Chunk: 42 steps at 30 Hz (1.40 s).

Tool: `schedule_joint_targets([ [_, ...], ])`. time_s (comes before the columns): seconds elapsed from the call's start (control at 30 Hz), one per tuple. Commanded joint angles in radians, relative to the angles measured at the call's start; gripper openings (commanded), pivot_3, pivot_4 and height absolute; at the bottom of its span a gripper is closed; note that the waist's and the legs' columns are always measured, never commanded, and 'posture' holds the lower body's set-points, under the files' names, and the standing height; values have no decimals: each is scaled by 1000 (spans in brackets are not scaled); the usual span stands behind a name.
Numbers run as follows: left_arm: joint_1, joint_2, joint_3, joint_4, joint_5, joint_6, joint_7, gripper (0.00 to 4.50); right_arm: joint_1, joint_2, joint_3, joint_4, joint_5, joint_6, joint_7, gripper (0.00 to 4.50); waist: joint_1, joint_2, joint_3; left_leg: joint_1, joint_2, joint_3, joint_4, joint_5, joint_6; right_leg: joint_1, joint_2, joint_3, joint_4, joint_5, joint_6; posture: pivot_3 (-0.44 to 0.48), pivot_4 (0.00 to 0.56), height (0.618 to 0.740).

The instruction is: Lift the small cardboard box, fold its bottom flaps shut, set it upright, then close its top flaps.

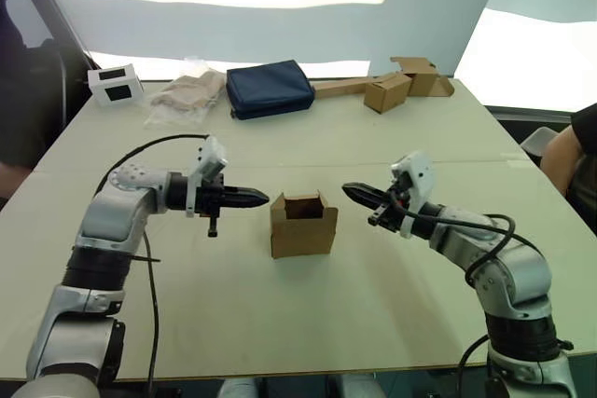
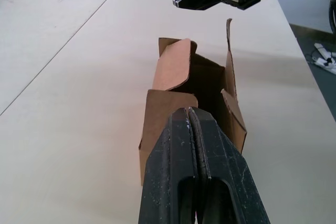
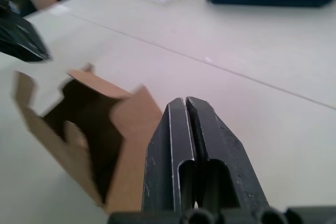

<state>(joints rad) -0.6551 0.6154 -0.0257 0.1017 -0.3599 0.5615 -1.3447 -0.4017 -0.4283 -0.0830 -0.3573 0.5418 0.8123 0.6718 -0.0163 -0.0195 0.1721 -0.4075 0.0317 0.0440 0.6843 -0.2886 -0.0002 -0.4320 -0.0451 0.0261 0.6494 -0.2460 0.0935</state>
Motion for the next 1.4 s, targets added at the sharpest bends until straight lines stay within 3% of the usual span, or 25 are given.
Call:
schedule_joint_targets([
  [0.03,13,-6,-12,-23,-10,-22,22,17,-31,22,34,55,27,-53,55,0,0,0,0,0,0,0,0,0,0,0,0,0,0,0,0,0,150,740],
  [0.3,29,-43,-79,30,36,-99,61,17,-46,24,143,275,-68,-184,133,0,2,0,0,1,0,3,0,0,0,1,0,0,0,0,0,0,150,740],
  [0.47,45,-67,-136,85,93,-177,79,17,-35,11,209,316,-127,-247,163,0,2,1,-1,6,0,4,0,0,0,6,0,0,-1,0,0,0,150,740],
  [0.6,50,-65,-129,80,81,-174,81,17,-56,50,107,296,-26,-198,136,0,1,1,-1,15,0,3,-1,0,0,14,0,1,-1,-2,-4,0,150,740],
  [0.87,51,-55,-90,35,31,-127,96,17,-57,60,-91,169,226,-36,54,0,4,1,-1,14,1,1,-1,0,0,14,-2,1,-1,-1,-2,0,150,740],
  [1.13,50,-35,-40,-16,-40,-51,120,17,10,27,-52,216,163,-68,68,0,0,1,-1,12,1,2,-2,0,0,11,-2,1,-2,-2,-3,0,150,740],
  [1.4,66,-27,-44,-2,-39,-63,136,17,-31,48,-12,317,112,-123,83,0,-1,1,0,8,1,2,-2,0,0,7,-1,2,-2,-1,-1,0,150,740],
])
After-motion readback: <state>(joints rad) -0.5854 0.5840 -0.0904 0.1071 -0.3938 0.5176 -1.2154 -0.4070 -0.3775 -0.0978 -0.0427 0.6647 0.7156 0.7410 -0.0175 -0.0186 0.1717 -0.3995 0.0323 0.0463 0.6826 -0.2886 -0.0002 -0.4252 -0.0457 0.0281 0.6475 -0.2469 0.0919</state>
